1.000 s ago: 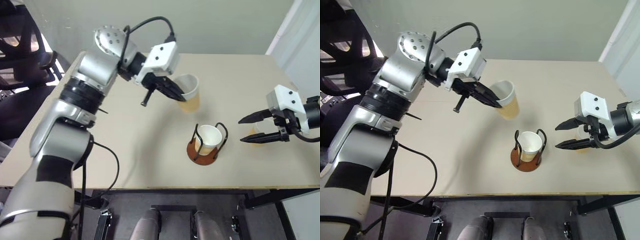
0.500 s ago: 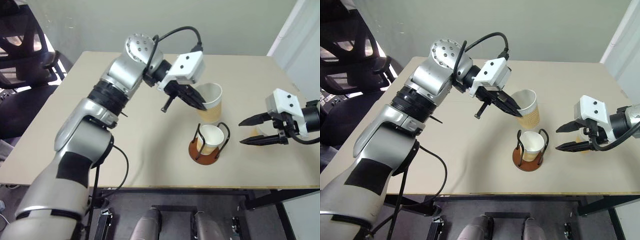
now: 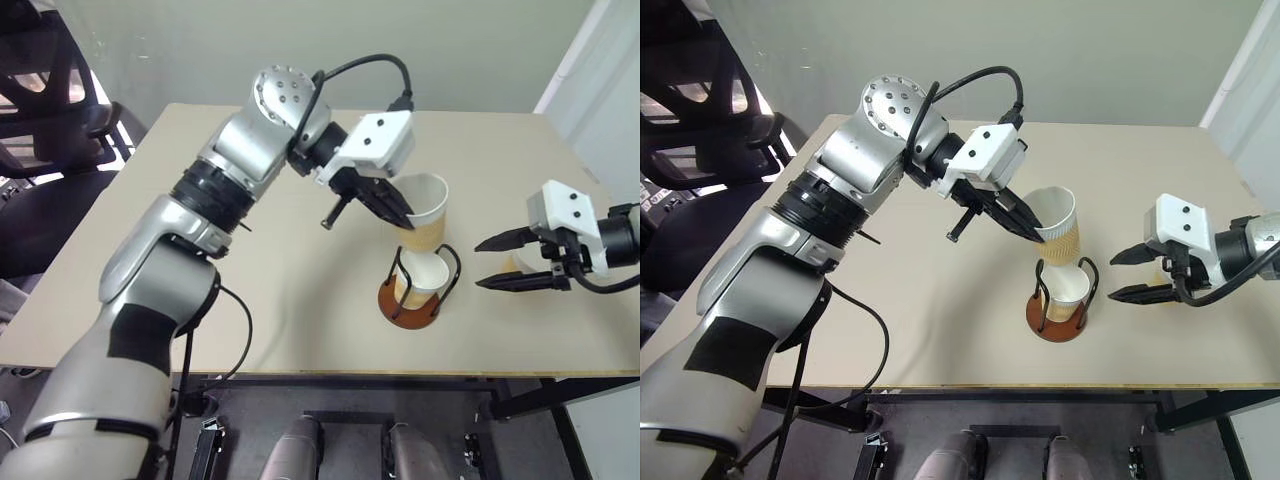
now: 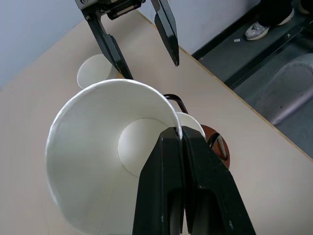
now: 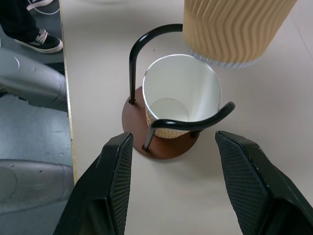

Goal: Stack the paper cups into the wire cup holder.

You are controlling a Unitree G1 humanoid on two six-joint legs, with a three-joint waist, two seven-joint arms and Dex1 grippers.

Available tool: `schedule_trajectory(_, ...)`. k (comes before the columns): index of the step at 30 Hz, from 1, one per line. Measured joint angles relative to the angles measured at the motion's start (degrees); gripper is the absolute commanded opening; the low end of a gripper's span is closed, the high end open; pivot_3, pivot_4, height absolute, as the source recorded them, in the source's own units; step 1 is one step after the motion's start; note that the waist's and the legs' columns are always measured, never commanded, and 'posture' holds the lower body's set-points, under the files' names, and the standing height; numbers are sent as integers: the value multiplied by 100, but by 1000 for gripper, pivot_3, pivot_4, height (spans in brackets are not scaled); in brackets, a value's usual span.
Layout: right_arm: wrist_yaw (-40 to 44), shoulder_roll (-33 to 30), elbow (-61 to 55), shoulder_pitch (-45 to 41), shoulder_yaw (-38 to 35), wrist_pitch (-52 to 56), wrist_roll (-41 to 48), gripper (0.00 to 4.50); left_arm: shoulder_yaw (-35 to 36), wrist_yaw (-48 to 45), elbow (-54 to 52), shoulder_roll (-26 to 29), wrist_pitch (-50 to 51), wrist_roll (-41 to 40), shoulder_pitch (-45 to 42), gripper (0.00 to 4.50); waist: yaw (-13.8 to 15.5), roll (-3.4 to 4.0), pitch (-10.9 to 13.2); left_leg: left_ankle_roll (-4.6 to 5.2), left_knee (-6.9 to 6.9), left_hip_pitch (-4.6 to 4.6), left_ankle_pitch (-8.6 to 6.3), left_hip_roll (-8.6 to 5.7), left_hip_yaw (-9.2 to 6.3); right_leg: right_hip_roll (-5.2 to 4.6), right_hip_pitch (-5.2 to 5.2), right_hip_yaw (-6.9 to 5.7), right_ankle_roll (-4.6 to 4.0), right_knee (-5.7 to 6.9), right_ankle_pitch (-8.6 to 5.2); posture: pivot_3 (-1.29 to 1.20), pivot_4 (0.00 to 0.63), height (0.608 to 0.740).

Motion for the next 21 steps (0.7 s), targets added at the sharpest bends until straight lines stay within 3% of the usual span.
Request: schedule_trajectory(21,-167,67,-25,65,0,-12,-2,2669,-5,0,615,-504,-679,629,187,36,11,-1,1,4,3,0,-1,-8,0,-4,4,2,9,-2,1,0,150,740)
